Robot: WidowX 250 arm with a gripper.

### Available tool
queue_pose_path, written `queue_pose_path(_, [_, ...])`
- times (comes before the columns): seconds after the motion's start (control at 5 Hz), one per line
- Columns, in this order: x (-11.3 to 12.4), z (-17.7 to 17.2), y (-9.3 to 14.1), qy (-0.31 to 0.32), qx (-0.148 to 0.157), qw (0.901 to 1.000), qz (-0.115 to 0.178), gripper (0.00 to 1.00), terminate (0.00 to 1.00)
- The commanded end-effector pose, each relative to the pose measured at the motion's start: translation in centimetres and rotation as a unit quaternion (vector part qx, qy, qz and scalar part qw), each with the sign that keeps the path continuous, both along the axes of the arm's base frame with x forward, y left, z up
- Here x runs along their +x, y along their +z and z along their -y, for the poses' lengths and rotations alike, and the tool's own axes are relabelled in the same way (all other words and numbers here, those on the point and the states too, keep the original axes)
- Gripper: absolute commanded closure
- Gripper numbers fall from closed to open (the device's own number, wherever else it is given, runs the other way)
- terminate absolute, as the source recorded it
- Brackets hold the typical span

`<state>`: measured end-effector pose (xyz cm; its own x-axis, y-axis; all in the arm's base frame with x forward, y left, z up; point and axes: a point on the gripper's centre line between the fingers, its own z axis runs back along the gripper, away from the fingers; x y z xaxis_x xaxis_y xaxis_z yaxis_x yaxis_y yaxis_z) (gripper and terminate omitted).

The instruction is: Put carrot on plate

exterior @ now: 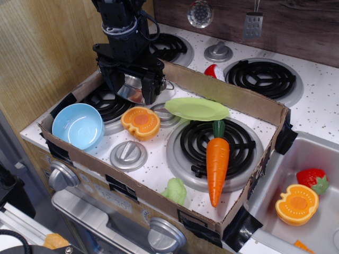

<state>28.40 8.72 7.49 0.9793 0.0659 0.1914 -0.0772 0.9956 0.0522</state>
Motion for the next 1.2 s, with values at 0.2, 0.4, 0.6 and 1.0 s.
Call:
queue_pose_path(0.2, [0.1,1.6,2.3,0.028,0.006,0.9991,0.030,0.00,0.00])
queue_pose_path(0.4, [-0.1,3.1,4.1,0.028,0.007,0.9985,0.047,0.00,0.00])
queue_pose_path(0.6, [-0.6,6.2,5.7,0.042,-0.006,0.9985,0.034,0.00,0.00])
queue_pose_path(1.0, [-1.5,12.5,3.4,0.104,-0.018,0.9941,0.023,0.00,0.00])
